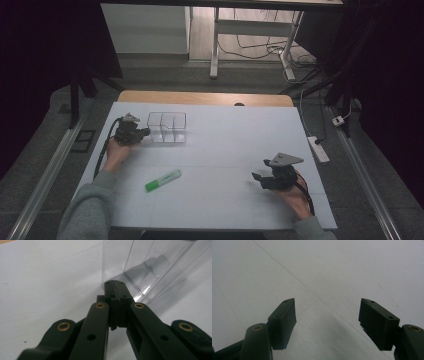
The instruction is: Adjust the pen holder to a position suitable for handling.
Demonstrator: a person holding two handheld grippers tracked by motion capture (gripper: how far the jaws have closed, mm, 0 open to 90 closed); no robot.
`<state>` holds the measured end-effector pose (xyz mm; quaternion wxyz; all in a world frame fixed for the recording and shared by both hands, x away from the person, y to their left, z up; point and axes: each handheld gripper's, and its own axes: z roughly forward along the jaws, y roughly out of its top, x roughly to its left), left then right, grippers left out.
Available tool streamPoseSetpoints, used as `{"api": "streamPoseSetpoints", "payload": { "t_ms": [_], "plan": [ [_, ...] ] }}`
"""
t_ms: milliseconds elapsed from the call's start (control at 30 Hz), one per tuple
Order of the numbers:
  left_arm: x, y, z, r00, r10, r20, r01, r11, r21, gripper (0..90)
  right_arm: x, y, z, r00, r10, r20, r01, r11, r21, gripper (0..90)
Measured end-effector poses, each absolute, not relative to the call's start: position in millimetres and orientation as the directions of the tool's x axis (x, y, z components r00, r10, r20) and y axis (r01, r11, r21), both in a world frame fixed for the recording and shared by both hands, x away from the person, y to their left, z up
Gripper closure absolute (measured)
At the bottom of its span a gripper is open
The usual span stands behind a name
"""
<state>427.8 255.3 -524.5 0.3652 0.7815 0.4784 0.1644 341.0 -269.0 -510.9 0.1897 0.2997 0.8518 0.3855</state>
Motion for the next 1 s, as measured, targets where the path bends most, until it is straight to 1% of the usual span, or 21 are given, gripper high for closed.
{"api": "streamPoseSetpoints", "payload": {
  "t_ms": [833, 1000],
  "plan": [
    [430, 223, -520, 0.556, 0.828, -0.076, 0.614, -0.347, 0.709, 89.1, 341, -269, -511, -0.747, 0.658, -0.092, 0.367, 0.524, 0.768, 29.5],
    [431, 214, -519, 0.568, 0.820, -0.072, 0.607, -0.358, 0.709, 89.1, 340, -269, -510, -0.750, 0.654, -0.099, 0.355, 0.524, 0.774, 29.6]
  ]
}}
